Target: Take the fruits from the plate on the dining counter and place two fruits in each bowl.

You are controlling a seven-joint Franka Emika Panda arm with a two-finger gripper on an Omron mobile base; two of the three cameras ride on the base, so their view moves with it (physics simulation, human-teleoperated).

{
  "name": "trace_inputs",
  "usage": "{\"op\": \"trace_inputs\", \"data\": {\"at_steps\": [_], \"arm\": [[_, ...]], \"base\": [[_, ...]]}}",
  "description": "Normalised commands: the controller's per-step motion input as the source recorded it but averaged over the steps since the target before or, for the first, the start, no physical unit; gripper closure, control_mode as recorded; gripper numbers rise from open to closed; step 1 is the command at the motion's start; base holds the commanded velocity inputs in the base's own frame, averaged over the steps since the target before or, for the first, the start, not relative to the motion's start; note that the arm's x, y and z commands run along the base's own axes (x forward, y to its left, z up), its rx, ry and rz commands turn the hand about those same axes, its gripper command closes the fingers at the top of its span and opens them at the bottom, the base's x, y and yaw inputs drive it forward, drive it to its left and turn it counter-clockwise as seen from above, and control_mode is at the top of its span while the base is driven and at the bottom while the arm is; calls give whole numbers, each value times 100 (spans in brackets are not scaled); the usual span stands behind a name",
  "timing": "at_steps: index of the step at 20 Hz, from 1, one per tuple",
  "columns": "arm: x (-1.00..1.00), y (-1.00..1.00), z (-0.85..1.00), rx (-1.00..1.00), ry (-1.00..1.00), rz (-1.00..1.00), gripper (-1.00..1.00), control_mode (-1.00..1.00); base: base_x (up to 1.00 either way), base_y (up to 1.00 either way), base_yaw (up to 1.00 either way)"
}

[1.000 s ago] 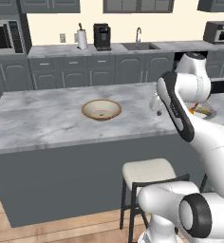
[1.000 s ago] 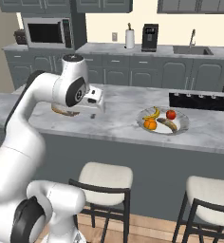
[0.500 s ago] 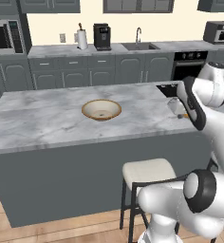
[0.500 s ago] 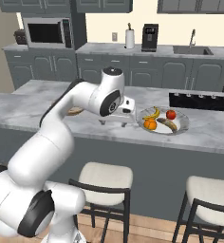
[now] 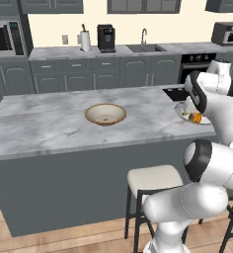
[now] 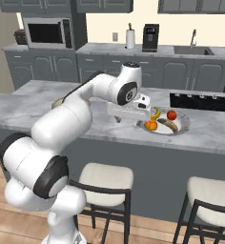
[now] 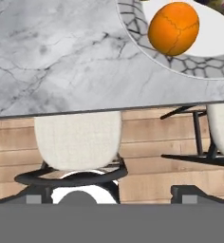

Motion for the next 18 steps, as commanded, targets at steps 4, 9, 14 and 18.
{"op": "trace_inputs", "data": {"at_steps": [4, 9, 14, 18], "arm": [[77, -69, -17, 12, 5, -1, -100, -100], [51, -43, -46, 9, 0, 0, -100, -100], [56, -4, -32, 0, 0, 0, -100, -100], [36, 0, -42, 0, 0, 0, -100, -100]], "base": [[0, 0, 0], [0, 0, 0], [0, 0, 0], [0, 0, 0]]}}
